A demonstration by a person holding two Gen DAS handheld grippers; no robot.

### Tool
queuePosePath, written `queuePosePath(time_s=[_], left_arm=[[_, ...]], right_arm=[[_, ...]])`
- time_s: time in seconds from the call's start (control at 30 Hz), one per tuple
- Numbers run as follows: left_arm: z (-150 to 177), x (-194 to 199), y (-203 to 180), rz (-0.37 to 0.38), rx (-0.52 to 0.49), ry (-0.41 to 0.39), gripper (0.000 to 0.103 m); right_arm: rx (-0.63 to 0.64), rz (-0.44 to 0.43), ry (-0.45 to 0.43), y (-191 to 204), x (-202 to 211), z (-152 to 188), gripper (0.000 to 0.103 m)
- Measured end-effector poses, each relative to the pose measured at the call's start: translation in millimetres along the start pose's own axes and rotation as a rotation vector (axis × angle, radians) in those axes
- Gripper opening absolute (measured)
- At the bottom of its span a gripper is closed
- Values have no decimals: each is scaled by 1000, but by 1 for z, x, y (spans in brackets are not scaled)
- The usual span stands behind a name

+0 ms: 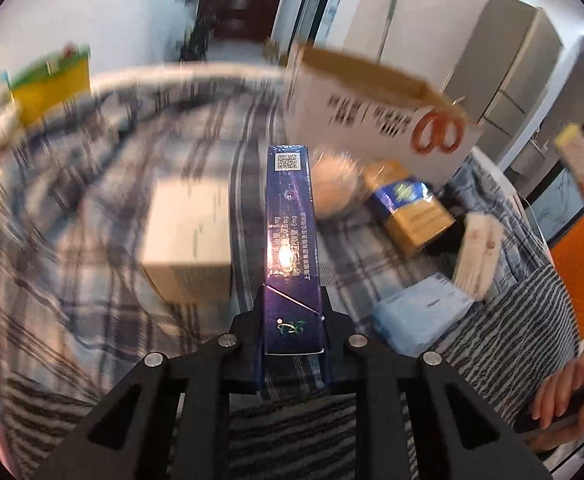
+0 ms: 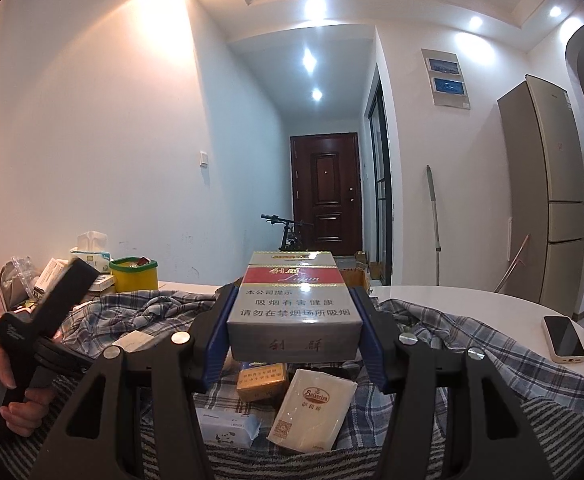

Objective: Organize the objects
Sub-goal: 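Grasp the tall dark blue box with the left gripper while the right gripper holds the white carton, then lift the dark blue box and white carton with both grippers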

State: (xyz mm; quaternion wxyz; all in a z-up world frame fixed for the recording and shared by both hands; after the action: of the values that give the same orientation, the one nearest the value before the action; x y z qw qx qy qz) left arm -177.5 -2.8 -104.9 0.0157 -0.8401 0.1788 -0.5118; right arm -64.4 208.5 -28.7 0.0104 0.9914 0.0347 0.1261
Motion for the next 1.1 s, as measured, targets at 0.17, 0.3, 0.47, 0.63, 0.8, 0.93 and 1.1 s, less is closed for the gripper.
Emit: queuePosePath(time_s=[0.17, 0.3, 0.47, 0.63, 0.8, 0.93, 1.1], left_arm=[[8, 40, -22, -158, -100, -198, 22], [17, 76, -33, -296, -121, -387, 22], [28, 116, -49, -282, -124, -591, 22], [42, 118, -53, -244, -78, -699, 22], [48, 122, -46, -248, -47, -744, 22], [49, 119, -49, -256, -61, -738, 22], [53, 117, -57, -294, -86, -750, 22]], right_arm=[[1, 1, 12, 0, -3, -1, 55], [-2, 1, 11, 1, -2, -1, 55], [0, 3, 14, 2, -3, 0, 55], [-7, 6, 8, 0, -3, -1, 55], [-5, 8, 10, 1, -6, -1, 55], [11, 11, 23, 3, -9, -1, 55], [9, 2, 26, 1, -9, -1, 55]])
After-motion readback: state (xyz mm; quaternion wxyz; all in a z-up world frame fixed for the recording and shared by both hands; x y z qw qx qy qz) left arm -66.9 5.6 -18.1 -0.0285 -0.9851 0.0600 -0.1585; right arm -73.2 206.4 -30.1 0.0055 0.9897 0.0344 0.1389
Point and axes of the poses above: each gripper's, at about its wrist camera, not at the fingertips, and x roughly against the way its jaws point, y to its left, z to its underside, the point moved 3 cm from there along -x, roughly the way its jaws point, and after that the axes turned 9 degrees about y, right-handed, at the moved point
